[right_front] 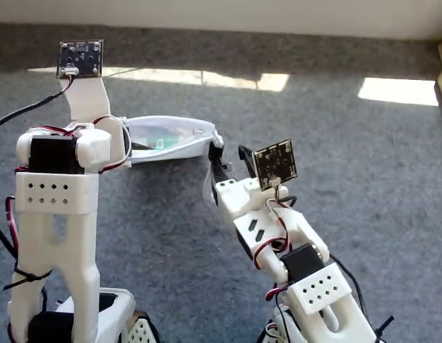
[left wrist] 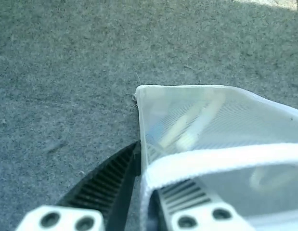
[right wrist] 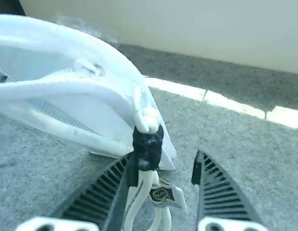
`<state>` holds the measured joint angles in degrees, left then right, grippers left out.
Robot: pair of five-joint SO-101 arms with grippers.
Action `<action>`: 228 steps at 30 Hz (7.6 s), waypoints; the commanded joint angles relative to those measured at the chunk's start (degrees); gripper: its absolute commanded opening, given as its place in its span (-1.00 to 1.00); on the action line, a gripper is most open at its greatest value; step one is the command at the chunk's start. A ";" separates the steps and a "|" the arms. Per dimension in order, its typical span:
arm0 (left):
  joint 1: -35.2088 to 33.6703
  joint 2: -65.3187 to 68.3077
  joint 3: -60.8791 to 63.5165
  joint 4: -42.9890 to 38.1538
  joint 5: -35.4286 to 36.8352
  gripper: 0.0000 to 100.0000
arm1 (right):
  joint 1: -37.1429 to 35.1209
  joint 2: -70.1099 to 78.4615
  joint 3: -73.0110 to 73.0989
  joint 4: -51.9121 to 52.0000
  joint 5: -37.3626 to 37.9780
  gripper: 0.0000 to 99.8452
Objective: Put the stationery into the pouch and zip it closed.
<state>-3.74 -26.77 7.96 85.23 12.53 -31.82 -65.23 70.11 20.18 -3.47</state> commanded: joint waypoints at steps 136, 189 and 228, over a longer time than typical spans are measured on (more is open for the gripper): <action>33.45 -28.35 40.48 -37.36 -29.80 -0.46 | 4.09 -38.73 -9.19 42.77 14.42 -0.99; 39.60 -28.88 53.76 -57.67 -33.23 -0.57 | -6.37 -38.81 -16.75 52.70 12.75 -0.99; 39.43 -44.18 55.60 -47.56 -24.70 -0.57 | 15.43 -38.81 -12.18 43.56 12.84 -0.99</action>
<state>35.47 -68.88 63.96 37.58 -14.73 -12.92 -104.00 58.24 63.60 9.63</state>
